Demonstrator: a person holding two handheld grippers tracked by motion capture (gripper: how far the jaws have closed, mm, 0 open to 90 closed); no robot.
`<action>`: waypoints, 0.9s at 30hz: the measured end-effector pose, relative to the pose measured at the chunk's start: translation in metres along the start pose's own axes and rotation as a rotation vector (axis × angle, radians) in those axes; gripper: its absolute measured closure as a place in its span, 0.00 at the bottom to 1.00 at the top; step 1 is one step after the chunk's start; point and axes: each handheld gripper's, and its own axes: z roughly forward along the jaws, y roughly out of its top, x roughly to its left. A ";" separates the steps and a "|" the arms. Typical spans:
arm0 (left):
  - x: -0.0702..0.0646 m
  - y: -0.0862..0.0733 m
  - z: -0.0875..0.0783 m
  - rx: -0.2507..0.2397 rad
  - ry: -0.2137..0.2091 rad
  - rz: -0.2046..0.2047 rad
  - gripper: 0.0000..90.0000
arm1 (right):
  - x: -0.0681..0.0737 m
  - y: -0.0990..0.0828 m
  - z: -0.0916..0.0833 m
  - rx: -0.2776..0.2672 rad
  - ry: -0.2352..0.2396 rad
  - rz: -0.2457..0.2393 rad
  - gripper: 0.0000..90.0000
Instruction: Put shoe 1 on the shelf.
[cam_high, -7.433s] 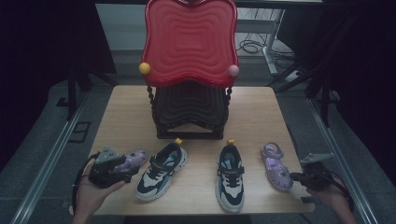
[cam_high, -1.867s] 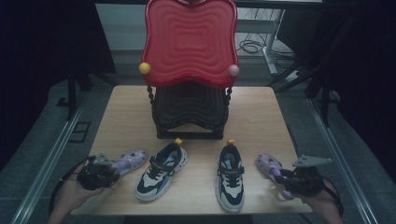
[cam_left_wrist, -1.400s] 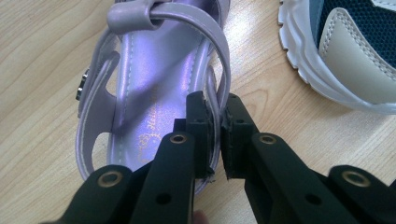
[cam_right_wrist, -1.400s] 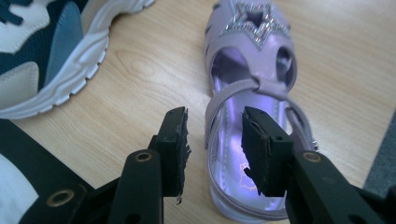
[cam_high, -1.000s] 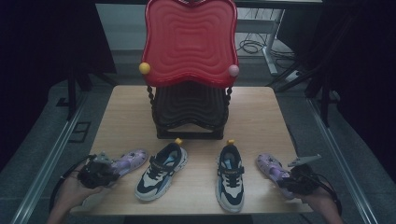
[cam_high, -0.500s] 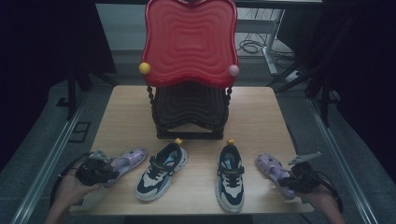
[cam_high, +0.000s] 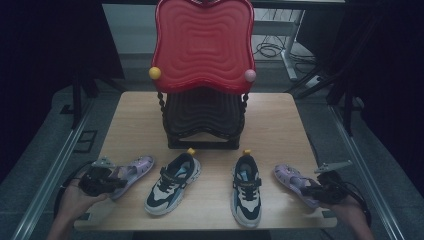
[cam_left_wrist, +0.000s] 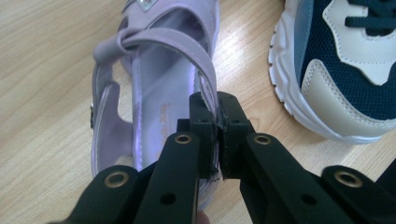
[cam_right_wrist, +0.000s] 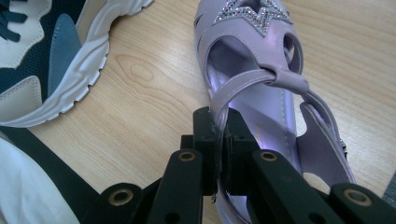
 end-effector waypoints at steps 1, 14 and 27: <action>0.000 0.000 -0.002 -0.014 0.005 -0.015 0.96 | -0.001 0.001 -0.002 -0.006 0.000 0.000 0.96; -0.004 0.002 -0.027 -0.103 -0.004 -0.048 0.96 | 0.001 0.007 -0.016 -0.114 0.040 0.011 0.96; -0.024 0.019 -0.051 -0.193 -0.042 -0.015 0.96 | 0.016 0.029 -0.018 -0.202 0.070 -0.022 0.96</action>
